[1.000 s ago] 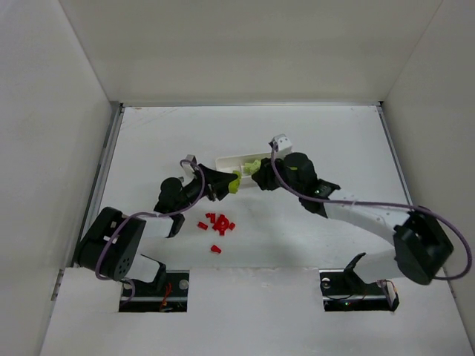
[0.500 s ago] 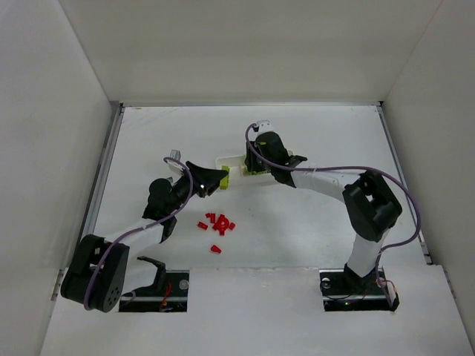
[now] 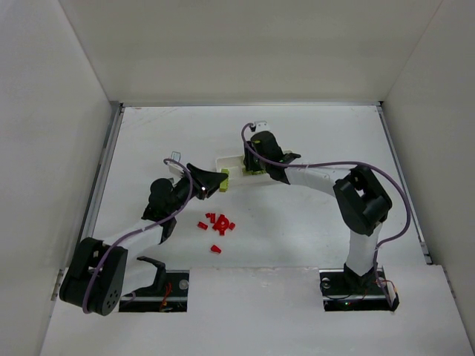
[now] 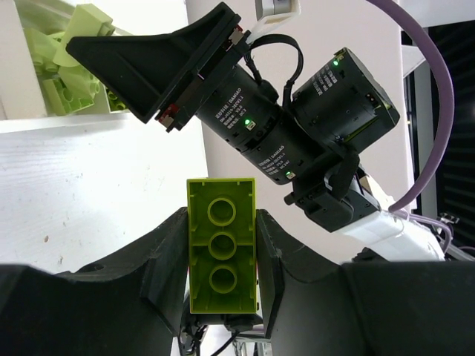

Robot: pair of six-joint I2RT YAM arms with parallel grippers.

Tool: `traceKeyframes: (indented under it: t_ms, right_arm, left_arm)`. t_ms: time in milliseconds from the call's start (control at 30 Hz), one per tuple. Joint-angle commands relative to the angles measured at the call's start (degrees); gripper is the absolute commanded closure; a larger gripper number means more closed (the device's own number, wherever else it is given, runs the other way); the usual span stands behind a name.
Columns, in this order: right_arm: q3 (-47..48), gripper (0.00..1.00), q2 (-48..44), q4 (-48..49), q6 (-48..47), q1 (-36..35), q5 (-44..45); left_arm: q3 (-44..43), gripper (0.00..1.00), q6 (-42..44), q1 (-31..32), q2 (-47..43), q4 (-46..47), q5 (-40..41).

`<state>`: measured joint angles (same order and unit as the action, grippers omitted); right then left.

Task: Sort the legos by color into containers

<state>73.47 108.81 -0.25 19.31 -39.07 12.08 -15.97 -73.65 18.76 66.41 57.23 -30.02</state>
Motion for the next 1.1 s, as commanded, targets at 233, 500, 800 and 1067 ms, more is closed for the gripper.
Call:
traceKeyframes:
  t_ms: [233,500,800,1067]
  right_arm:
    - [0.97,0.56,-1.32,-1.77,2.05,-0.79,3.48]
    - [0.62,0.40,-5.62,-0.37,2.13,-1.14,3.92]
    - [-10.87,0.39,-21.78,6.04,3.63,-0.61,5.06]
    - [-34.34,0.82,-43.14,14.75,7.58,5.00,13.23]
  left_arm:
    - [-0.38,0.79,1.84,1.49,0.21,2.09,0.40]
    - [-1.70,0.79,2.28,1.67,-0.40,0.51,0.75]
    - [-7.23,0.79,9.03,6.93,1.00,-5.63,6.80]
    - [-20.57,0.79,24.84,16.60,10.12,-17.75,18.93]
